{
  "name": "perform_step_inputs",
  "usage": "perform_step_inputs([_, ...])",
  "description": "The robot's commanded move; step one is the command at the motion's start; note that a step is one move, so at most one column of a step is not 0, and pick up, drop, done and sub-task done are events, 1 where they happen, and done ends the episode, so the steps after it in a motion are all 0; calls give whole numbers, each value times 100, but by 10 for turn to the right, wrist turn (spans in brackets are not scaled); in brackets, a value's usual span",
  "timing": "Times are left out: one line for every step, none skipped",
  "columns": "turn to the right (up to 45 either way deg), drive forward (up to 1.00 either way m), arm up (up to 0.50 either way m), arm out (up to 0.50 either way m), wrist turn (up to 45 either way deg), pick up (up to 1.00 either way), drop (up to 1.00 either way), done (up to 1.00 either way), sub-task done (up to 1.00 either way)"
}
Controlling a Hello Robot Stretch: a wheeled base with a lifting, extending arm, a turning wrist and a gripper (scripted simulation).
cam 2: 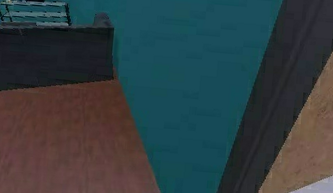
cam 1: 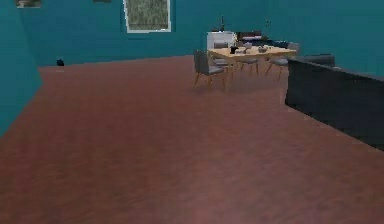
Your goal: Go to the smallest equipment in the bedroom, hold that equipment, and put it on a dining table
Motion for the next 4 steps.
perform_step_inputs([-60,0,0,0,0,0,0,0,0])
perform_step_inputs([0,100,0,0,0,0,0,0,0])
perform_step_inputs([0,100,0,0,0,0,0,0,0])
perform_step_inputs([-30,0,0,0,0,0,0,0,0])
